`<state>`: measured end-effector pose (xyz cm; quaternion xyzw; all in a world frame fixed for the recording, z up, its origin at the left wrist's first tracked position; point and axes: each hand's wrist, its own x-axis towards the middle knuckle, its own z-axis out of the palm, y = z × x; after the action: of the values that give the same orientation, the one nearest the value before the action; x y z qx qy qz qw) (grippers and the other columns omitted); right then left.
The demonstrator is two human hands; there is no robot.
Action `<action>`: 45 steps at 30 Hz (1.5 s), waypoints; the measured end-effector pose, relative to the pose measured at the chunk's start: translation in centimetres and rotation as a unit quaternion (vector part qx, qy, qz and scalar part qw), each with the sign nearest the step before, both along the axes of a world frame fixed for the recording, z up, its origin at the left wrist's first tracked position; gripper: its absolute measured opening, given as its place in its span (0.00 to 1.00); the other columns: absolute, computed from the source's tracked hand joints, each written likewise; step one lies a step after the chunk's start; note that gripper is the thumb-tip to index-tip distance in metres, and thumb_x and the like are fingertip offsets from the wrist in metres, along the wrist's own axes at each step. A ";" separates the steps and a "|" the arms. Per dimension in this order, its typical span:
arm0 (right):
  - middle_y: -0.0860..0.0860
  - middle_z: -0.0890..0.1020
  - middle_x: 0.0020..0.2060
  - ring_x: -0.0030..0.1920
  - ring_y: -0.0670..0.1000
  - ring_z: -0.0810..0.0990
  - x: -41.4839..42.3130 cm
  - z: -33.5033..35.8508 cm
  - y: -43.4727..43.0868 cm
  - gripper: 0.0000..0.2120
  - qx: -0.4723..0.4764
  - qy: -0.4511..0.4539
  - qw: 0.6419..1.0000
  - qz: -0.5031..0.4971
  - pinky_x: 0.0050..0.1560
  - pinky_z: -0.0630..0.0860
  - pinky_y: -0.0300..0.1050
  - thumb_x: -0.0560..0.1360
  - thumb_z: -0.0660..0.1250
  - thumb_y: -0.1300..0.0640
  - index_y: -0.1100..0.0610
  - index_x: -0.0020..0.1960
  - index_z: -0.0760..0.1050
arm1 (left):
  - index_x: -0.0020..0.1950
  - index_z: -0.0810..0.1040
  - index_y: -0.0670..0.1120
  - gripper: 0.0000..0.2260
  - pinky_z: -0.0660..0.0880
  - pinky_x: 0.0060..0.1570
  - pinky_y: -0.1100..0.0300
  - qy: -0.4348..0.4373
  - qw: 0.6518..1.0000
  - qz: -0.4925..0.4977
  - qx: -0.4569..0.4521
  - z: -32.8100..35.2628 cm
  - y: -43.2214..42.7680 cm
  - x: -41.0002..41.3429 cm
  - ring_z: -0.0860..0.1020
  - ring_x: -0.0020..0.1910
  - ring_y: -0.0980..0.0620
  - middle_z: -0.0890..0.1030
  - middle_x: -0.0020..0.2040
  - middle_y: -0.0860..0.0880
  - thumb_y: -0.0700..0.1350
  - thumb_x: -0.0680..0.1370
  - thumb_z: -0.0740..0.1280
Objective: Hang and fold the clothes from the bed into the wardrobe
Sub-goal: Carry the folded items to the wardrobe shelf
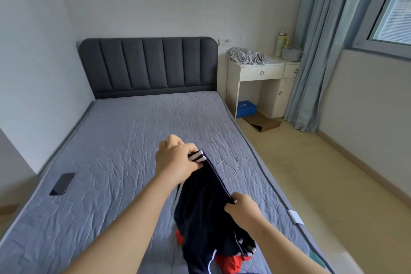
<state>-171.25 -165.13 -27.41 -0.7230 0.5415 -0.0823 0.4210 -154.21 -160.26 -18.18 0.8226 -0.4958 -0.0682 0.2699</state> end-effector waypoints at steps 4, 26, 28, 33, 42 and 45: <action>0.47 0.68 0.32 0.30 0.47 0.65 0.7 0.8 -0.1 0.10 -0.001 -0.047 0.999 -0.012 0.29 0.62 0.38 0.72 0.62 0.57 0.53 0.38 0.60 | 0.41 0.71 0.47 0.07 0.66 0.41 0.60 0.190 0.978 -0.035 -0.075 -0.1 -0.3 0.5 0.71 0.43 0.50 0.72 0.43 0.50 0.43 0.74 0.69; 0.48 0.77 0.38 0.33 0.42 0.72 3.8 16.1 -5.7 0.08 -0.213 -0.271 0.930 -0.130 0.24 0.67 0.30 0.74 0.61 0.64 0.56 0.52 0.72 | 0.44 0.71 0.50 0.07 0.74 0.54 0.50 0.386 0.817 0.061 -0.423 12.4 -1.4 7.9 0.76 0.49 0.46 0.77 0.46 0.47 0.38 0.77 0.64; 0.45 0.76 0.40 0.34 0.41 0.73 4.7 19.6 -6.1 0.12 -0.246 -0.335 0.899 -0.140 0.24 0.67 0.29 0.74 0.61 0.63 0.52 0.55 0.71 | 0.46 0.72 0.49 0.06 0.72 0.59 0.46 0.369 0.816 0.052 -0.441 15.6 -1.0 8.6 0.75 0.52 0.43 0.76 0.49 0.45 0.38 0.77 0.65; 0.46 0.77 0.49 0.43 0.45 0.78 5.4 28.0 -6.8 0.14 -0.262 -0.450 0.847 -0.102 0.37 0.76 0.36 0.73 0.67 0.60 0.47 0.55 0.71 | 0.43 0.73 0.47 0.07 0.73 0.53 0.50 0.303 0.835 0.030 -0.458 20.5 0.4 9.7 0.77 0.46 0.45 0.77 0.45 0.44 0.35 0.74 0.66; 0.58 0.77 0.60 0.60 0.55 0.77 3.7 39.1 -4.8 0.10 -0.202 -0.634 0.747 0.004 0.57 0.77 0.55 0.68 0.74 0.58 0.47 0.47 0.79 | 0.45 0.77 0.60 0.11 0.78 0.40 0.62 0.236 0.825 -0.115 -0.501 29.6 4.3 10.2 0.79 0.47 0.52 0.79 0.49 0.53 0.41 0.75 0.68; 0.52 0.81 0.45 0.41 0.47 0.83 3.4 39.6 -5.2 0.06 -0.188 -0.618 0.764 0.011 0.41 0.81 0.45 0.69 0.74 0.57 0.53 0.45 0.79 | 0.39 0.74 0.53 0.09 0.75 0.34 0.61 0.228 0.848 -0.103 -0.468 31.1 4.8 10.7 0.78 0.36 0.54 0.79 0.37 0.54 0.39 0.75 0.68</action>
<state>-167.87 -170.32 12.22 -0.5865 0.1299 -0.6064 0.5210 -143.48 -155.46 12.90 0.5042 -0.4756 -0.0411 0.7197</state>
